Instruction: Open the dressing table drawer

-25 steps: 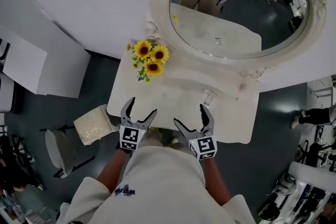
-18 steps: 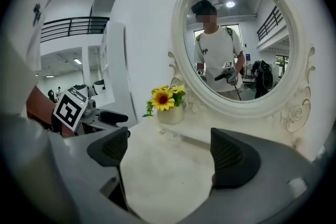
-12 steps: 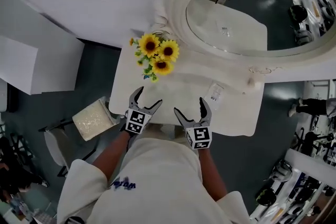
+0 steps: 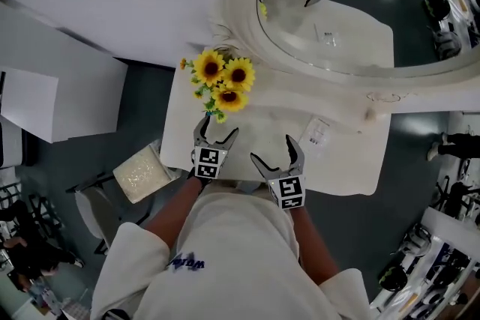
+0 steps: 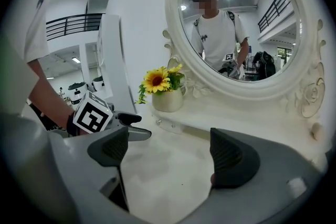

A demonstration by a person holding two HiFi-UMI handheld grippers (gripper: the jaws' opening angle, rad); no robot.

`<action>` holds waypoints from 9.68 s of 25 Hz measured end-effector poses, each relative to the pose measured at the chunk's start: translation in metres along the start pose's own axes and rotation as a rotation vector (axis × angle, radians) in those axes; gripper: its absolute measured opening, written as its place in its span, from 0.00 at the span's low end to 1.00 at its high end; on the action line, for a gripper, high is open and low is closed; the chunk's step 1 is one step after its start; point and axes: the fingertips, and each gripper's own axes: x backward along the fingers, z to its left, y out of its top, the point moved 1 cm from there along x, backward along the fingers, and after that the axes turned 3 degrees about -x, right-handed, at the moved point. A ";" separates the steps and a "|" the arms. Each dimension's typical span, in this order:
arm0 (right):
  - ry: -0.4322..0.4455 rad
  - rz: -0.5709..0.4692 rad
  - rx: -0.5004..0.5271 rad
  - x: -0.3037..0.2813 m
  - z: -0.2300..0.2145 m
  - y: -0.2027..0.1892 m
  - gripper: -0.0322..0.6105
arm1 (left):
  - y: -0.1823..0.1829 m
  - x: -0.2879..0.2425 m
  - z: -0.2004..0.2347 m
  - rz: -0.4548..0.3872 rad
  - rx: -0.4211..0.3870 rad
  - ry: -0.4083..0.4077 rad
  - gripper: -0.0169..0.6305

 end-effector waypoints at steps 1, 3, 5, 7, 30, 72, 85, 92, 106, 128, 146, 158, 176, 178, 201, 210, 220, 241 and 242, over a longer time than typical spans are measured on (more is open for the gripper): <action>-0.012 -0.004 -0.009 -0.002 -0.005 -0.001 0.84 | 0.001 -0.007 0.003 -0.001 0.003 0.009 0.68; -0.042 -0.005 -0.031 -0.006 -0.019 -0.007 0.84 | 0.006 -0.021 0.007 -0.003 0.003 0.014 0.68; -0.075 0.012 -0.051 -0.010 -0.032 -0.017 0.84 | 0.008 -0.030 0.009 -0.003 0.000 0.008 0.68; -0.100 0.027 -0.067 -0.015 -0.039 -0.026 0.81 | 0.009 -0.035 0.011 0.002 -0.006 0.003 0.68; -0.118 0.061 -0.025 -0.054 -0.021 -0.037 0.42 | 0.010 -0.059 0.021 -0.017 -0.052 0.033 0.40; -0.189 0.106 -0.040 -0.053 -0.021 -0.045 0.10 | 0.007 -0.067 0.031 0.041 -0.056 0.085 0.17; -0.185 0.130 -0.061 -0.056 -0.021 -0.049 0.07 | 0.002 -0.061 0.029 0.040 -0.051 0.071 0.17; -0.173 0.166 -0.063 -0.062 -0.013 -0.056 0.07 | -0.004 -0.055 0.028 0.040 -0.061 0.059 0.17; -0.200 0.259 -0.091 -0.062 -0.017 -0.089 0.07 | -0.007 -0.051 0.026 0.043 -0.042 0.060 0.17; -0.191 0.260 -0.092 -0.058 -0.009 -0.093 0.07 | -0.014 -0.042 0.022 0.059 -0.026 0.057 0.17; -0.155 0.307 -0.134 -0.064 0.010 -0.115 0.07 | -0.018 -0.036 0.018 0.058 -0.004 0.054 0.17; -0.219 0.384 -0.167 -0.055 0.006 -0.113 0.07 | -0.020 -0.033 0.020 0.045 0.044 0.034 0.17; -0.218 0.378 -0.191 -0.056 0.010 -0.113 0.07 | -0.023 -0.028 0.019 0.053 0.036 0.022 0.17; -0.220 0.377 -0.192 -0.055 0.011 -0.112 0.07 | -0.024 -0.026 0.018 0.054 0.036 0.023 0.17; -0.206 0.383 -0.189 -0.052 0.021 -0.124 0.07 | -0.038 -0.019 0.013 0.055 0.042 0.010 0.17; -0.205 0.386 -0.192 -0.054 0.022 -0.125 0.07 | -0.036 -0.016 0.014 0.050 0.029 0.009 0.17; -0.201 0.390 -0.201 -0.056 0.023 -0.126 0.07 | -0.042 -0.016 0.013 0.047 0.033 -0.005 0.17; -0.191 0.395 -0.244 -0.054 0.024 -0.131 0.07 | -0.042 -0.007 0.013 0.050 0.027 0.001 0.17; -0.190 0.394 -0.246 -0.054 0.025 -0.131 0.07 | -0.041 -0.007 0.013 0.050 0.025 0.002 0.17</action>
